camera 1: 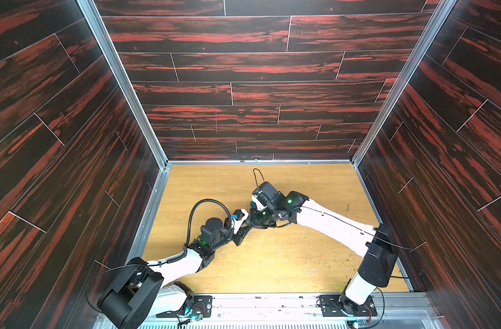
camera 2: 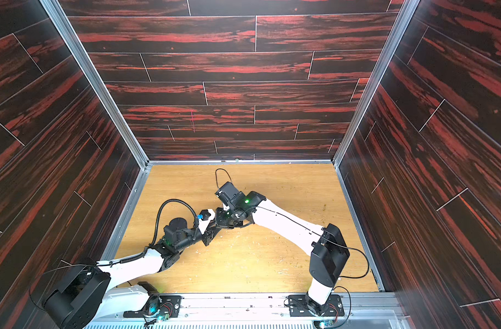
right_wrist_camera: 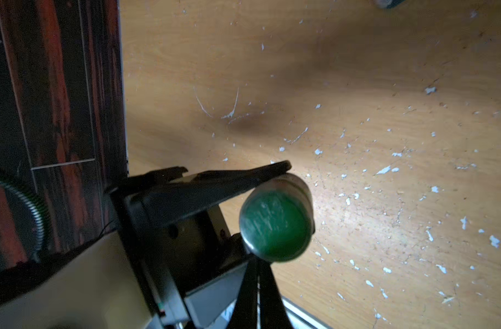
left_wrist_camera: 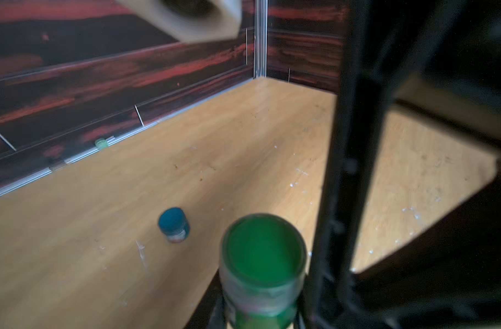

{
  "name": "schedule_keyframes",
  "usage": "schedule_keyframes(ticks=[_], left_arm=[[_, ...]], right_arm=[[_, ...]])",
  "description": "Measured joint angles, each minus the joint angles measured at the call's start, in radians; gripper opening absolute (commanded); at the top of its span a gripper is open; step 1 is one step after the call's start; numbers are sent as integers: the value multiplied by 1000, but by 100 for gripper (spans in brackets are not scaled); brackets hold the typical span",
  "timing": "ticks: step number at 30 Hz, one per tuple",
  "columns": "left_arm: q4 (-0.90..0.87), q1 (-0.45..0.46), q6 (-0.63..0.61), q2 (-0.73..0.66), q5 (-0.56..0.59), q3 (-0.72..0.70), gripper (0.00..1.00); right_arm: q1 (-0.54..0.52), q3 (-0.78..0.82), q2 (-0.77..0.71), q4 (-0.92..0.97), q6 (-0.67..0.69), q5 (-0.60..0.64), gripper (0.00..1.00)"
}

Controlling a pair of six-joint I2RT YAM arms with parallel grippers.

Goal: Close the paint jar lid
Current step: Screw the lid onto the paint jar.

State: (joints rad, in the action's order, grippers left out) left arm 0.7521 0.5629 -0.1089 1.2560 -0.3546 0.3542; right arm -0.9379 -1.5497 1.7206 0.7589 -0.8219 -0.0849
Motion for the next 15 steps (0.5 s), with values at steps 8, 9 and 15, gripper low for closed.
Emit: schedule_keyframes(ticks=[8, 9, 15], left_arm=[[65, 1, 6, -10, -29, 11, 25], [65, 1, 7, -14, -39, 11, 24], [52, 1, 13, -30, -124, 11, 24]], right_arm=[[49, 11, -102, 17, 137, 53, 50], [61, 26, -133, 10, 167, 63, 58], [99, 120, -304, -64, 391, 104, 80]])
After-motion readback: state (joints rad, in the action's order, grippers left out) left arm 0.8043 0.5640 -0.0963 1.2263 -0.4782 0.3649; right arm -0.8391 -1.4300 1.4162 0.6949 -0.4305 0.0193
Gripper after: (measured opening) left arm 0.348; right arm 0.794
